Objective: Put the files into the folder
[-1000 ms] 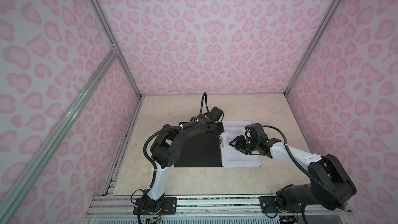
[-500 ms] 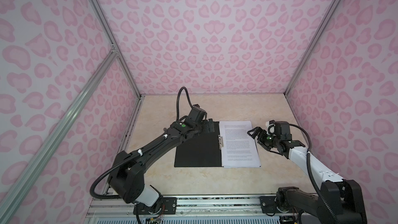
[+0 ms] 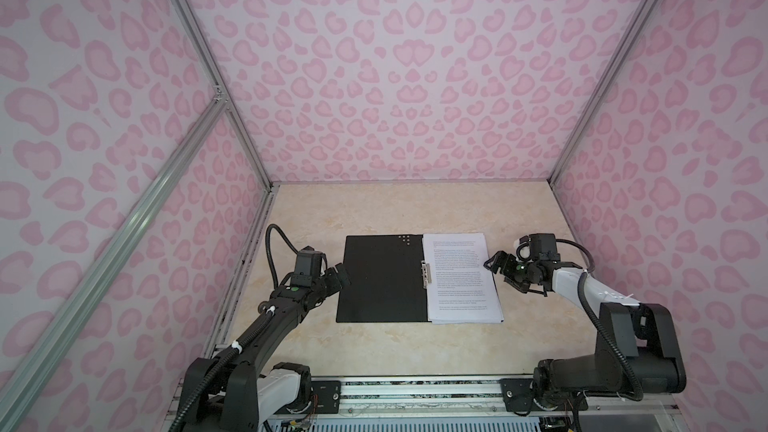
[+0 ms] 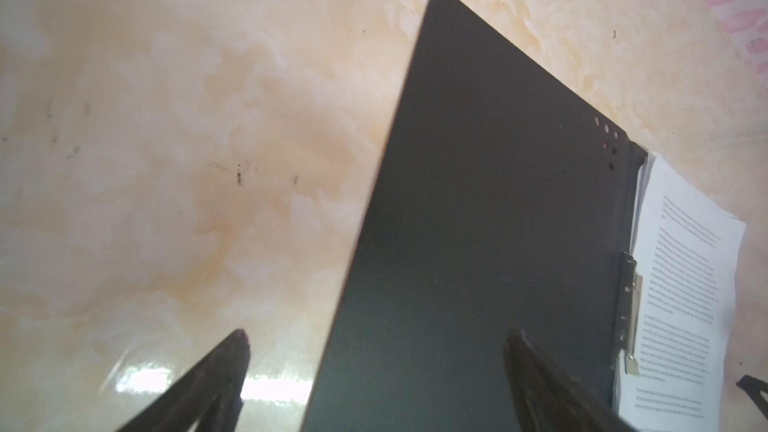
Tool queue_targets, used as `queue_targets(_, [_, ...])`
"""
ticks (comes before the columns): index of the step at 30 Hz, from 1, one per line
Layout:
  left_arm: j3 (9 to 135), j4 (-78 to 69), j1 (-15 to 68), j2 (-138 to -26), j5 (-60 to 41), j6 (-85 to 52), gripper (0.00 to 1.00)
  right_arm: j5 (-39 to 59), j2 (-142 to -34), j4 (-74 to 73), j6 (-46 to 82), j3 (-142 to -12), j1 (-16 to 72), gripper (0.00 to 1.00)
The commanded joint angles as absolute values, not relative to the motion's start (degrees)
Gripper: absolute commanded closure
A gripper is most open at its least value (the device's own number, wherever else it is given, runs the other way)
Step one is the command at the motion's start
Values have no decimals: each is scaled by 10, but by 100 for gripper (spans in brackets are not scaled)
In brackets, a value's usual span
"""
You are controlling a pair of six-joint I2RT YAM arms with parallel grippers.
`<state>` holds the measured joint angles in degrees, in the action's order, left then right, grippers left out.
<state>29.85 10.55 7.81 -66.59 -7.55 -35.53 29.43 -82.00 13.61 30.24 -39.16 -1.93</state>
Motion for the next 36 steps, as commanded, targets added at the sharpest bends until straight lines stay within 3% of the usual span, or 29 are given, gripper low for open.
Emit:
queue_targets(1, [286,28,53,-690,-138,-351,3,309,-833,109,295,-382,-19,12])
queue_targets(18, [307,-103,64,-867,-291,-392,2,350,-885,65,314,-367,-12,17])
queue_targets(31, [373,-67,73,-708,-382,-452,2,359,-905,31,345,-369,30,19])
queue_targets(36, [417,-46,156,-662,-374,-459,2,369,-910,-5,377,-366,53,18])
